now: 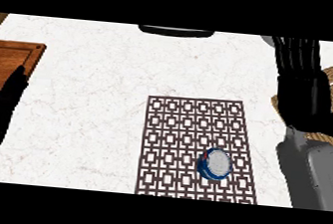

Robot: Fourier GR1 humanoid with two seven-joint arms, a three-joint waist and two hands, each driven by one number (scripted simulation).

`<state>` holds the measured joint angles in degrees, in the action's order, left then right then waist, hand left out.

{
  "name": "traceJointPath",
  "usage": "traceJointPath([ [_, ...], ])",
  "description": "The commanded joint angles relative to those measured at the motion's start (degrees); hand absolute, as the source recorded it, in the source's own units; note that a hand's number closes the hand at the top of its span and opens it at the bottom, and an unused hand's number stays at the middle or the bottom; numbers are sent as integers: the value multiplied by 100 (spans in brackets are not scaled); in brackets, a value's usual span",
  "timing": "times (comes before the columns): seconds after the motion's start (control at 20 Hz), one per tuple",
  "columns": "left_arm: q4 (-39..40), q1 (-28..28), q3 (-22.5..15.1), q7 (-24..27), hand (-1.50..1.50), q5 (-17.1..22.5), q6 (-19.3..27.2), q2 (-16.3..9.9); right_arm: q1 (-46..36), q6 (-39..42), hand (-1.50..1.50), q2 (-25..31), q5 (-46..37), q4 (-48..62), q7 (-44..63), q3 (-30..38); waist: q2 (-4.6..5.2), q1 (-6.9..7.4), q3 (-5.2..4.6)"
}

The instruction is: Pick the can from the placemat and place it in the basket

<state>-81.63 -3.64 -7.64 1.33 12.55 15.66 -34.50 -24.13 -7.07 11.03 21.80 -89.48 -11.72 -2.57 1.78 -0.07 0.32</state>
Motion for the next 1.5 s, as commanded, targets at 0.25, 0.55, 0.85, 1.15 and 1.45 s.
traceJointPath([
  [0.25, 114, -855, -402, -1105, 0, -217, -1, 478, 1854, 2245, 150, 151, 1116, 885, -1295, 394, -140, -127, -11],
  [0.55, 283, -550, -520, -1011, 0, -55, -296, 626, 2550, 189, -150, -1073, -1458, -1033, -3175, -1272, -235, -176, -40],
  [0.85, 204, -559, -439, -1143, 0, -70, -145, 642, 3311, -1271, -150, -180, -3023, -1434, -1640, -993, -276, -362, -79],
  [1.15, 266, -524, -392, -1055, 0, -87, -110, 682, 4047, -429, -150, 1816, -4050, -2218, -123, -588, -246, -373, -101],
  [1.45, 235, -842, -492, -1282, 0, -183, -95, 772, 4589, 1147, -150, 2937, -3843, -3965, 1495, -901, -214, -265, -78],
])
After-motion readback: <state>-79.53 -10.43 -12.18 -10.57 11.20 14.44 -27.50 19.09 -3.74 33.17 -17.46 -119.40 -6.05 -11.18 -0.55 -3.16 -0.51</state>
